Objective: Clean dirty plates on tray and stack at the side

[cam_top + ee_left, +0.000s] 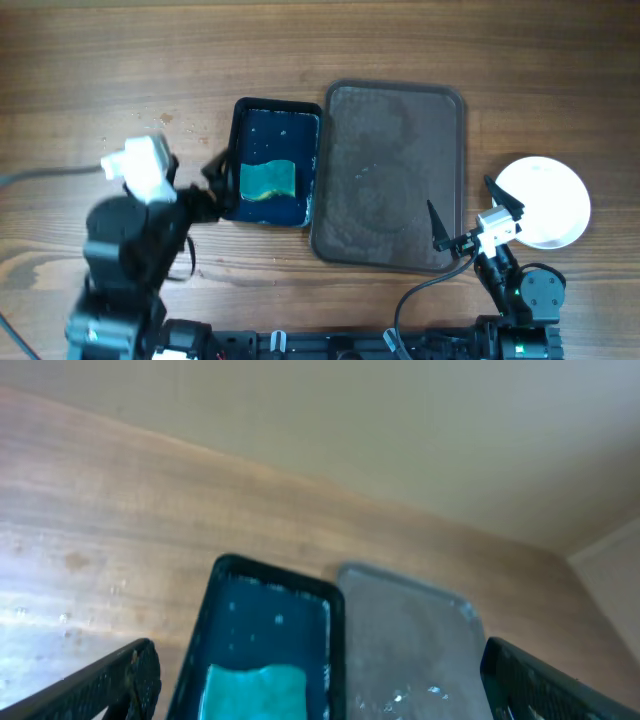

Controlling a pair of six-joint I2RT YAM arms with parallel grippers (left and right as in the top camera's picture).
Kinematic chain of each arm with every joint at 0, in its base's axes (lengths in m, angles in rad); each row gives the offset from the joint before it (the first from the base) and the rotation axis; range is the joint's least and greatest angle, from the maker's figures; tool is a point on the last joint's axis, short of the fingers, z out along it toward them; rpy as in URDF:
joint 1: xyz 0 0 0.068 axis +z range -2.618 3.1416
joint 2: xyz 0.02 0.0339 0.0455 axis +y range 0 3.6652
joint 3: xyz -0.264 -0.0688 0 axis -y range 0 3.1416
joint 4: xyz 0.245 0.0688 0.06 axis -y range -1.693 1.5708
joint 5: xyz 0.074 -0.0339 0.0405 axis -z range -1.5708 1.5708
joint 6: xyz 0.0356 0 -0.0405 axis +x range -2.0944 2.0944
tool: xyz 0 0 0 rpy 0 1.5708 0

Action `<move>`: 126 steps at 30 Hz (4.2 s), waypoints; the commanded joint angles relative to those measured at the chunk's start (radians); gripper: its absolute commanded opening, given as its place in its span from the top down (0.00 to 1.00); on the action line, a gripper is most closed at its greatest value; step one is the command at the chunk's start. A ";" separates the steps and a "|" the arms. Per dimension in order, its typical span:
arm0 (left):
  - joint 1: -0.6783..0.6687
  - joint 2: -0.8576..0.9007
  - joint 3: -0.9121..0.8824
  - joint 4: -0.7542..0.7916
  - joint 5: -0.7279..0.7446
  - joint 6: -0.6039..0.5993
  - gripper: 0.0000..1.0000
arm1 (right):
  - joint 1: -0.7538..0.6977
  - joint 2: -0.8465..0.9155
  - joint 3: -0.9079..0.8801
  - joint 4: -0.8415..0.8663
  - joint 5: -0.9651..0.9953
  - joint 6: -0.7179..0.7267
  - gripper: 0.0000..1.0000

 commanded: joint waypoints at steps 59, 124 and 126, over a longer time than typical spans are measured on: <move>0.068 -0.623 -0.821 0.491 0.086 0.061 0.00 | 0.006 -0.003 -0.001 0.002 0.010 0.011 0.00; 0.068 -0.623 -0.821 0.491 0.086 0.061 0.00 | 0.006 -0.003 -0.001 0.002 0.010 0.011 0.00; 0.068 -0.623 -0.821 0.491 0.086 0.061 0.00 | 0.006 -0.003 -0.001 0.002 0.010 0.011 0.00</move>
